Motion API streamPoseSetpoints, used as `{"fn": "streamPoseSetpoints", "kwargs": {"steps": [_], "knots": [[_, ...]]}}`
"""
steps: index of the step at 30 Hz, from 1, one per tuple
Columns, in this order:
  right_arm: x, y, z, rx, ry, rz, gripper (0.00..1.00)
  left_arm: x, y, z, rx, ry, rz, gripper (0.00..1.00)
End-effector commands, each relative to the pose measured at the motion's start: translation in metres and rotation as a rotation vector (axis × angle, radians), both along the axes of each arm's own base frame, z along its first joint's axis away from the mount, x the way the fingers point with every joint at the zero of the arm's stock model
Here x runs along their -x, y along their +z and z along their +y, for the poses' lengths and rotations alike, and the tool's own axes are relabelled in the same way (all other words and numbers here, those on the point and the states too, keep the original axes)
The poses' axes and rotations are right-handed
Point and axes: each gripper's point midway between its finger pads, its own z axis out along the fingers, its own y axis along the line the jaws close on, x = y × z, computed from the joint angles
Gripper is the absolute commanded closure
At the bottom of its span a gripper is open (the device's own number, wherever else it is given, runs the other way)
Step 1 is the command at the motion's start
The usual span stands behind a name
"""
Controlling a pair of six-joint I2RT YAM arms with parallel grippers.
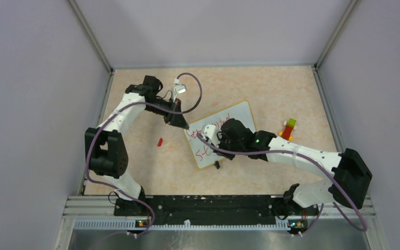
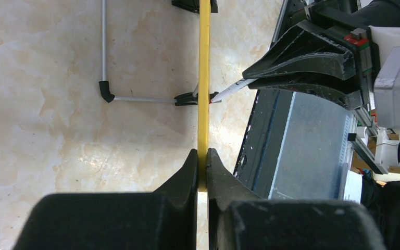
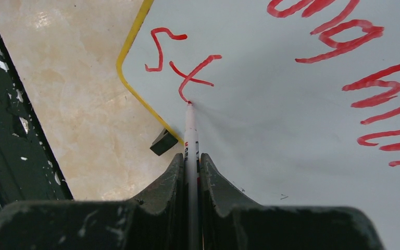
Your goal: Write a sentence on the whiteboard
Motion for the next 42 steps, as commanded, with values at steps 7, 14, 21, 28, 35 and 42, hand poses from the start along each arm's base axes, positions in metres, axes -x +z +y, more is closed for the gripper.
{"fn": "streamPoseSetpoints", "kwargs": {"steps": [7, 14, 21, 28, 35, 42], "knots": [[-0.014, 0.055, -0.002, -0.107, -0.036, -0.087, 1.0, -0.004, 0.007, -0.003, 0.014, -0.01, -0.029, 1.0], [-0.024, 0.05, -0.006, -0.118, -0.066, -0.094, 1.0, -0.004, 0.005, -0.003, 0.013, -0.01, -0.025, 1.0], [-0.027, 0.05, -0.002, -0.128, -0.068, -0.1, 1.0, -0.003, 0.005, -0.002, 0.014, -0.011, -0.025, 1.0], [-0.023, 0.049, 0.009, -0.14, -0.034, -0.066, 1.0, -0.004, 0.006, -0.003, 0.015, -0.011, -0.027, 1.0], [-0.028, 0.043, 0.015, -0.127, -0.035, -0.071, 1.0, -0.003, 0.005, -0.002, 0.014, -0.012, -0.027, 1.0], [-0.03, 0.032, 0.005, -0.083, -0.069, -0.073, 1.0, -0.003, 0.004, -0.002, 0.013, -0.013, -0.028, 1.0]]}}
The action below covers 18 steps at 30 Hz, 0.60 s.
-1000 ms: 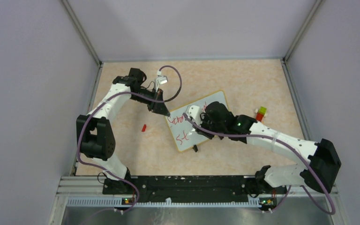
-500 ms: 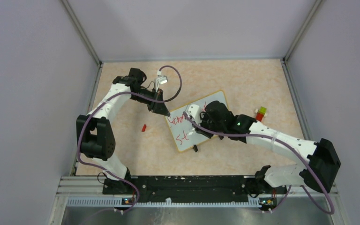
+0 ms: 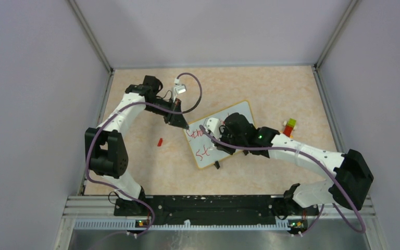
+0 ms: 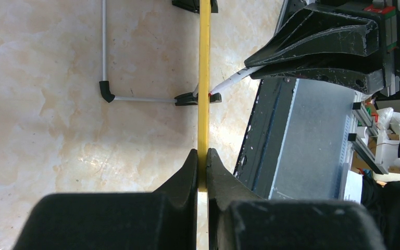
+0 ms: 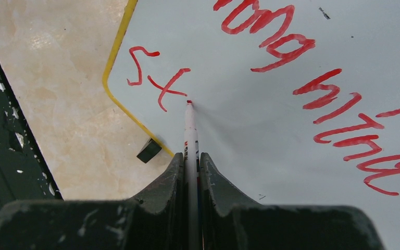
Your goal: Write a sentence on the whiteboard
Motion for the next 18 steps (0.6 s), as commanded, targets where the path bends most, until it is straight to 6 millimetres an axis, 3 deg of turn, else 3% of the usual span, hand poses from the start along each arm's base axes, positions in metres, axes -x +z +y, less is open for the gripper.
{"fn": "streamPoseSetpoints", "kwargs": {"steps": [1, 12, 18], "knots": [[-0.01, 0.01, 0.003, -0.021, -0.03, -0.046, 1.0, -0.003, 0.004, -0.002, 0.014, -0.014, -0.026, 1.0], [0.008, -0.014, -0.005, 0.02, 0.008, 0.023, 1.0, -0.003, 0.004, -0.002, 0.013, -0.012, -0.025, 1.0], [0.012, -0.007, 0.005, 0.0, 0.036, 0.015, 1.0, -0.004, 0.004, -0.002, 0.012, -0.012, -0.023, 1.0]]}}
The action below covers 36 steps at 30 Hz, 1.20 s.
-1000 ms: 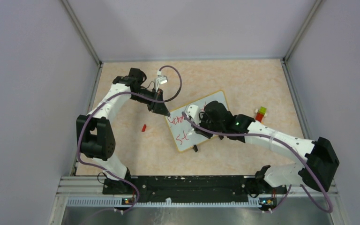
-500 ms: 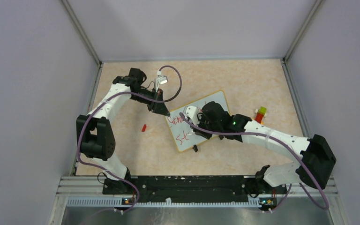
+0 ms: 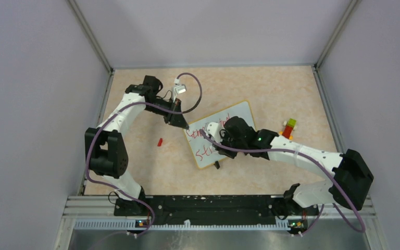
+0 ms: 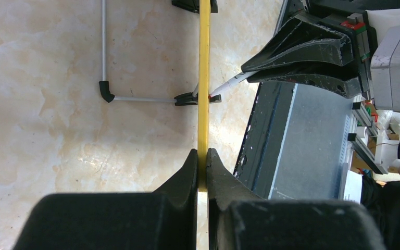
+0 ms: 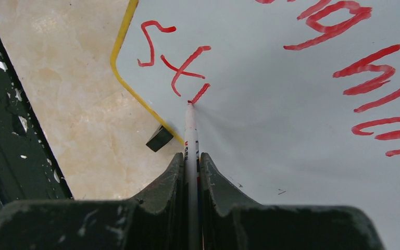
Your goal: Write a sentence on the whiteboard
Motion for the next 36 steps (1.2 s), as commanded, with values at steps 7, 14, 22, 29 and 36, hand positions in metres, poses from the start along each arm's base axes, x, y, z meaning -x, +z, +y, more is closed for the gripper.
{"fn": "streamPoseSetpoints", "kwargs": {"steps": [7, 14, 22, 29, 36], "knots": [[-0.018, 0.032, 0.012, -0.07, -0.037, -0.067, 1.0, -0.004, 0.004, -0.002, 0.012, -0.011, -0.024, 1.0], [-0.029, 0.04, 0.006, -0.07, -0.068, -0.092, 1.0, -0.004, 0.004, -0.002, 0.012, -0.011, -0.021, 1.0], [-0.018, 0.041, -0.003, -0.073, -0.047, -0.078, 1.0, -0.005, 0.004, -0.003, 0.013, -0.011, -0.022, 1.0], [-0.017, 0.04, -0.008, -0.069, -0.06, -0.083, 1.0, -0.005, 0.004, -0.003, 0.013, -0.01, -0.019, 1.0], [-0.023, 0.031, -0.004, -0.051, -0.071, -0.079, 1.0, -0.005, 0.006, -0.002, 0.012, -0.008, -0.024, 1.0]]}}
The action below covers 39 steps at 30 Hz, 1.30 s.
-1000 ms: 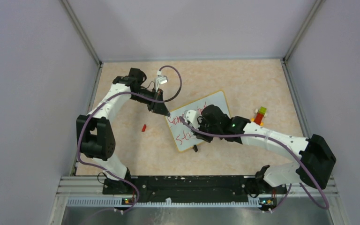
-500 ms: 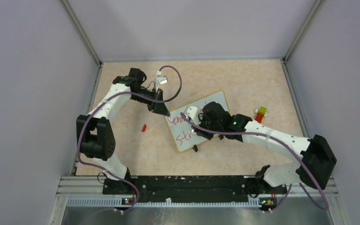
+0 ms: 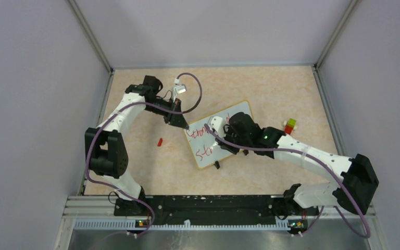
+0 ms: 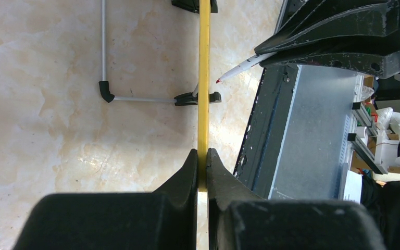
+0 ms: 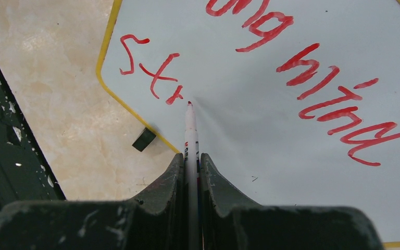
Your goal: Write a sentence on the whiteboard
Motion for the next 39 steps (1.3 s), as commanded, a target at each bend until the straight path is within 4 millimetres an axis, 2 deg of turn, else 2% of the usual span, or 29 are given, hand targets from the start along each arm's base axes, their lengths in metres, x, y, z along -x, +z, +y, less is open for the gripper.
{"fn": "streamPoseSetpoints", "kwargs": {"steps": [1, 5, 9, 13, 20, 26, 32, 39], "knots": [[-0.012, 0.003, 0.006, -0.012, -0.019, -0.029, 1.0, -0.004, 0.006, -0.002, 0.011, -0.008, -0.025, 1.0], [-0.015, 0.001, 0.009, -0.011, -0.021, -0.034, 1.0, -0.004, 0.006, -0.003, 0.014, -0.01, -0.027, 1.0], [-0.011, -0.008, 0.01, 0.002, -0.005, -0.006, 1.0, -0.004, 0.006, -0.002, 0.013, -0.009, -0.026, 1.0], [-0.006, -0.018, 0.006, 0.022, 0.0, 0.015, 1.0, -0.004, 0.005, -0.002, 0.013, -0.01, -0.024, 1.0], [0.0, -0.022, -0.003, 0.041, 0.001, 0.016, 1.0, -0.005, 0.004, -0.003, 0.011, -0.01, -0.021, 1.0], [-0.012, -0.01, -0.009, 0.043, -0.038, -0.037, 1.0, -0.005, 0.004, -0.003, 0.013, -0.011, -0.021, 1.0], [-0.022, 0.008, -0.002, 0.013, -0.051, -0.071, 1.0, -0.004, 0.005, -0.003, 0.014, -0.01, -0.022, 1.0], [-0.019, 0.004, 0.01, -0.005, -0.023, -0.036, 1.0, -0.004, 0.005, -0.002, 0.012, -0.01, -0.027, 1.0]]}}
